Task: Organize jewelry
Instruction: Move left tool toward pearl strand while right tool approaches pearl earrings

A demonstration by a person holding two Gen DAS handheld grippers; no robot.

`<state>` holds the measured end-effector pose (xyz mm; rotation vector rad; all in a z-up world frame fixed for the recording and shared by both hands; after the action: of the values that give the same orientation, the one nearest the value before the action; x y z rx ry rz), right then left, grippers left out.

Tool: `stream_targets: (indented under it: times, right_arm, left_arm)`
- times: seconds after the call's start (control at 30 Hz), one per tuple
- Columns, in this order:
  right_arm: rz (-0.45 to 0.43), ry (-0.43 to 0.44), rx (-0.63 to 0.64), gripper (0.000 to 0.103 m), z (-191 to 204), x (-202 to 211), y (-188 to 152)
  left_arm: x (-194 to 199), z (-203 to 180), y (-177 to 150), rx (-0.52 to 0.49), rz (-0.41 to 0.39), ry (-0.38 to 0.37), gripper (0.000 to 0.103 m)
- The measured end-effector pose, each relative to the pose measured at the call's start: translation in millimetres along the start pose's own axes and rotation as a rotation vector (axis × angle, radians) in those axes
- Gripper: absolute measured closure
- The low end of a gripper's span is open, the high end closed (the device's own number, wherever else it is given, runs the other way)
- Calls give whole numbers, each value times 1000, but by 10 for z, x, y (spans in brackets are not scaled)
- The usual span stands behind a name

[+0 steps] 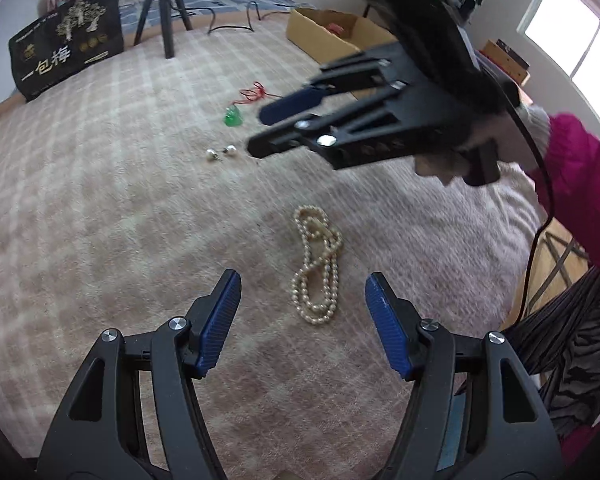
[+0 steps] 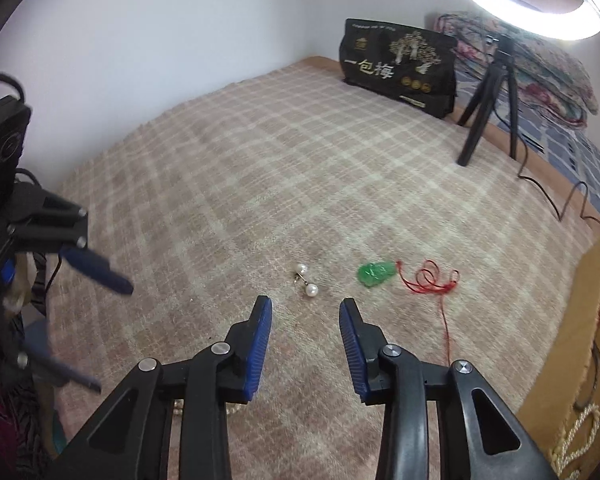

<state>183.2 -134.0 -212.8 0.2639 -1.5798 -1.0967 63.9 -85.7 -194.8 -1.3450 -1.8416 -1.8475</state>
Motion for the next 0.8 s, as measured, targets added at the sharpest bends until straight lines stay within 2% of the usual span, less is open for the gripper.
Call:
stream_targets:
  times: [0.37, 0.73, 0.77, 0.8]
  right_arm:
    - [7, 27, 44, 72, -38, -294, -44]
    - [-6, 45, 42, 73, -71, -348, -67]
    - [-7, 48, 41, 73, -77, -347, -66]
    - [-9, 49, 38, 73, -74, -350, -67]
  left_arm:
    - [-150, -175, -50, -71, 6, 11, 36]
    - [-382, -246, -21, -113, 16, 27, 36]
    - [-434, -221, -9, -117, 20, 33, 42]
    - [-473, -223, -24, -120, 29, 43, 53]
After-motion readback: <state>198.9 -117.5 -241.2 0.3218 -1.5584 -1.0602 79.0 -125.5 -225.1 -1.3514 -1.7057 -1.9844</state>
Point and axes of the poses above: each gripper's, at about its wrist camera, not at the fingertips, and x roughly against the way its jaws point, z to its left, y to its top, the point moved 5 cm from there along -x, roughly the way its jaws point, and after that the axes turned 15 degrees about -z, right-handed, at the moved point
